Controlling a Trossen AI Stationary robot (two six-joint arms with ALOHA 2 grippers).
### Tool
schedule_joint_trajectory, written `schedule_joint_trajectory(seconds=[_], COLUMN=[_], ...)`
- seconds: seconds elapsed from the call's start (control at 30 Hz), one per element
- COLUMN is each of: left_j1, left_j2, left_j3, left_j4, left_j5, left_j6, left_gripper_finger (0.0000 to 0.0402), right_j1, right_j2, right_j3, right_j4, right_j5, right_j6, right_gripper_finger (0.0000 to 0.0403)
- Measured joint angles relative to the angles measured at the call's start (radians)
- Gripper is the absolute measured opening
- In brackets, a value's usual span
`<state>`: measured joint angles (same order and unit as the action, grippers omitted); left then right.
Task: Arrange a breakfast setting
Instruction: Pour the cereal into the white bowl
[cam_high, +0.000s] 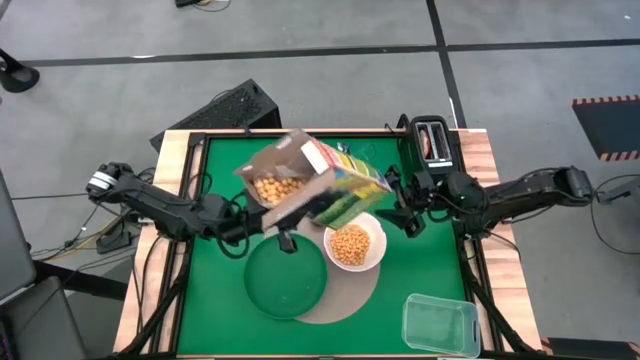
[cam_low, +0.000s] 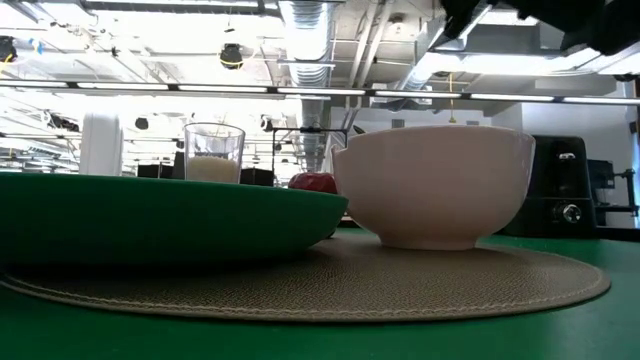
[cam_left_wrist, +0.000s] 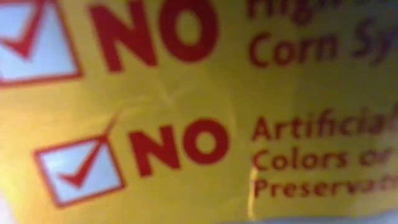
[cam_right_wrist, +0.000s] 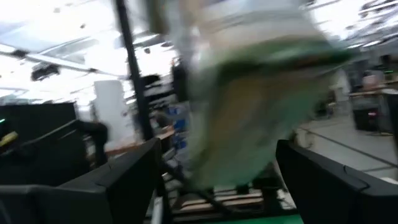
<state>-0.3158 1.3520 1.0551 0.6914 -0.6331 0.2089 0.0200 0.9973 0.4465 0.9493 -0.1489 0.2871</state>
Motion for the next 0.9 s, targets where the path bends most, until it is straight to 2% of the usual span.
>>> schedule_joint_trajectory(seconds=[0.2, 0.43, 0.6, 0.7, 0.9], left_j1=[-0.026, -0.038, -0.008, 0.026, 0.132], left_j2=[-0.100, -0.223, -0.292, -0.326, -0.378], left_j3=[0.000, 0.000, 0.000, 0.000, 0.001], left_j4=[-0.099, -0.244, -0.398, -0.529, -0.863], left_j5=[-0.117, -0.424, -0.631, -0.686, -0.706], left_j6=[0.033, 0.112, 0.132, 0.070, -0.177], left_gripper_finger=[0.0117, 0.0117, 0.0117, 0.0117, 0.0117], right_j1=[0.003, 0.045, 0.115, 0.159, 0.239], right_j2=[-0.098, -0.129, -0.081, -0.046, 0.028], right_j3=[0.000, 0.000, 0.000, 0.000, 0.000], right_j4=[-0.202, -0.411, -0.426, -0.424, -0.418], right_j5=[-0.010, -0.008, -0.007, -0.007, -0.003], right_j6=[0.000, -0.007, -0.018, -0.036, -0.060], right_gripper_finger=[0.0348, 0.0348, 0.0345, 0.0342, 0.0341])
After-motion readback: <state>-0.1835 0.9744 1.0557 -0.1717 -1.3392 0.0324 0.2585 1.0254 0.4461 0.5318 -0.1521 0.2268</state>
